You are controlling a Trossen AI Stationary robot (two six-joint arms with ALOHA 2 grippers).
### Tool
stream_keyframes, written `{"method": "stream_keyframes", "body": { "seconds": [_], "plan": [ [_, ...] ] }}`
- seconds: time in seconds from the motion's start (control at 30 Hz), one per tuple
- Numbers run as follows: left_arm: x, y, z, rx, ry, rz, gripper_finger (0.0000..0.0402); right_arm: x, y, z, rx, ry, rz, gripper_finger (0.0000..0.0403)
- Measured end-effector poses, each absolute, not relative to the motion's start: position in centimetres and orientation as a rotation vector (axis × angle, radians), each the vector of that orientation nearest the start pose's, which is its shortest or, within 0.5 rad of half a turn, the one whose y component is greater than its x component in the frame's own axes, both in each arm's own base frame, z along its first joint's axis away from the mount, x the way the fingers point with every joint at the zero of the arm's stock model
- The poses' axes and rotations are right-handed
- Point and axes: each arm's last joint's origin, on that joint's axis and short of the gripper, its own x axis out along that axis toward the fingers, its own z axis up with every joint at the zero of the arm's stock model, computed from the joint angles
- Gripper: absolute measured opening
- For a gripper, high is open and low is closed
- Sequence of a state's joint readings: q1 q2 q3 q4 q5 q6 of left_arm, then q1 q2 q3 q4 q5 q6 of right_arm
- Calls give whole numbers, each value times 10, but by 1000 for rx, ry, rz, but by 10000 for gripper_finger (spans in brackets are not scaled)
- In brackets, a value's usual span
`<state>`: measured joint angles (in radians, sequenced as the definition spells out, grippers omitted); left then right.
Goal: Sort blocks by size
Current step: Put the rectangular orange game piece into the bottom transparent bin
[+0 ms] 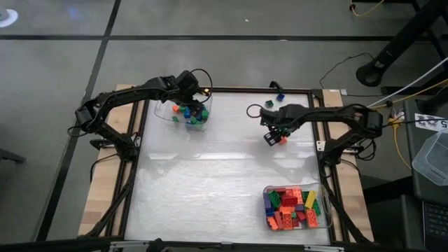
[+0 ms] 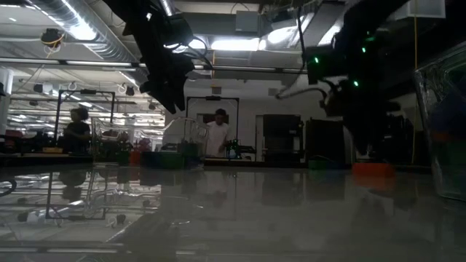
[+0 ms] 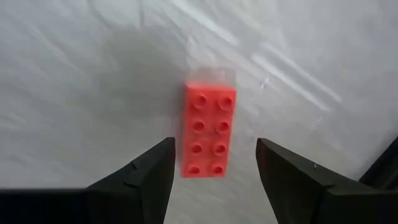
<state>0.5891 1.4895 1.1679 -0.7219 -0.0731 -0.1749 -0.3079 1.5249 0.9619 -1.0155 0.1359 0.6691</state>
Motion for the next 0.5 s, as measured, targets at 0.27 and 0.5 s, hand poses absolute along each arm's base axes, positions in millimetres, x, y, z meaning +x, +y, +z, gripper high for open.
{"method": "stream_keyframes", "body": {
  "seconds": [0.27,0.5],
  "plan": [
    [247,168,263,-424,975,691,182,224,-79,162,732,1413,-782,222],
    [247,168,263,-425,975,691,182,219,-79,152,685,1403,-803,221]
  ]
}}
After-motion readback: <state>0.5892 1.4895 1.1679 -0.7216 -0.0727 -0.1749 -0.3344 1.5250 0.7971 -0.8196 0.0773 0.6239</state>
